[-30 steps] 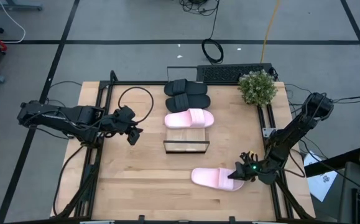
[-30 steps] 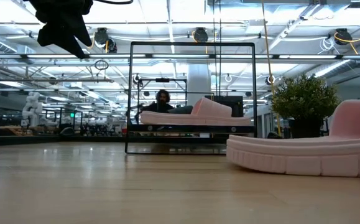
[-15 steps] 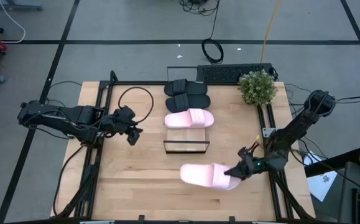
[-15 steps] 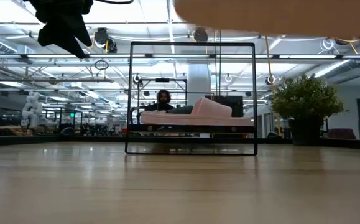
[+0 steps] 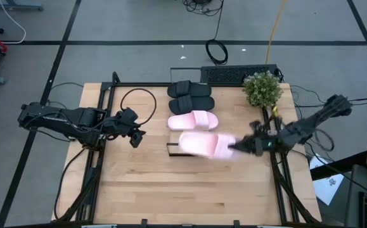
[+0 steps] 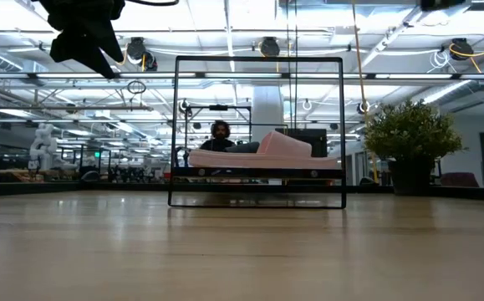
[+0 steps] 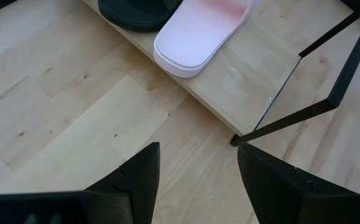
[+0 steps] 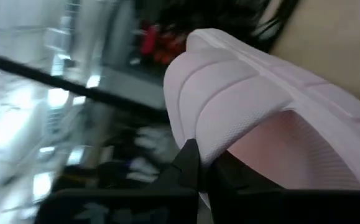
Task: Pick and place slides into the shelf
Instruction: Put the pink slides on the shelf
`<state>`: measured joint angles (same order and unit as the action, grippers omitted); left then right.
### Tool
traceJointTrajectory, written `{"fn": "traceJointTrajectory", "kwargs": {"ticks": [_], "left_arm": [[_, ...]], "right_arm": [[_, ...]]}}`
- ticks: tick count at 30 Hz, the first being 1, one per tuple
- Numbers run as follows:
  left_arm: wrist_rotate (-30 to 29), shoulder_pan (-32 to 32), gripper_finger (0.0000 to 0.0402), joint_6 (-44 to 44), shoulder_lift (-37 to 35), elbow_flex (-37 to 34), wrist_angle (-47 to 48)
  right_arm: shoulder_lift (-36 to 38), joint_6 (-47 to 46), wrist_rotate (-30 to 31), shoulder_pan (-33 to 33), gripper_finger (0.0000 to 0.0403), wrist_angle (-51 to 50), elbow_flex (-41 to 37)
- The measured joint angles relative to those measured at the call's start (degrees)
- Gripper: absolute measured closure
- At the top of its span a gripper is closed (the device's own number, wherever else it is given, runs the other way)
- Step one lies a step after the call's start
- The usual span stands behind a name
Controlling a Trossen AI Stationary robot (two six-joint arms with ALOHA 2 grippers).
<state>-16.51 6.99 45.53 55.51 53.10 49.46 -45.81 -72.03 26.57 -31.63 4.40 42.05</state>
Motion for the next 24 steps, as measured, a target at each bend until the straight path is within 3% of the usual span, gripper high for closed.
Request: {"fn": "traceJointTrajectory", "kwargs": {"ticks": [4, 7, 11, 17, 24], "left_arm": [[0.0, 0.01, 0.0192, 0.06, -0.02, 0.0, -0.01], [0.02, 0.01, 0.0192, 0.73, -0.02, 0.0, -0.03], [0.02, 0.01, 0.0192, 1.95, -0.01, 0.0, -0.03], [0.02, 0.01, 0.0192, 2.46, -0.01, 0.0, -0.05], [1.29, 0.0, 0.0192, 3.91, 0.0, 0.0, -0.03]], "right_arm": [[6.07, 6.74, 0.37, 8.28, 0.0402, -16.71, 5.41], [9.37, 14.13, -1.56, 14.94, 0.0402, -16.41, 6.57], [11.05, 17.82, -8.82, 23.11, 0.0402, -18.54, 7.09], [4.5, 20.95, -24.96, 36.22, 0.0403, -25.87, 6.85], [-10.82, 27.47, -51.79, 52.06, 0.0403, -9.47, 6.92]]}}
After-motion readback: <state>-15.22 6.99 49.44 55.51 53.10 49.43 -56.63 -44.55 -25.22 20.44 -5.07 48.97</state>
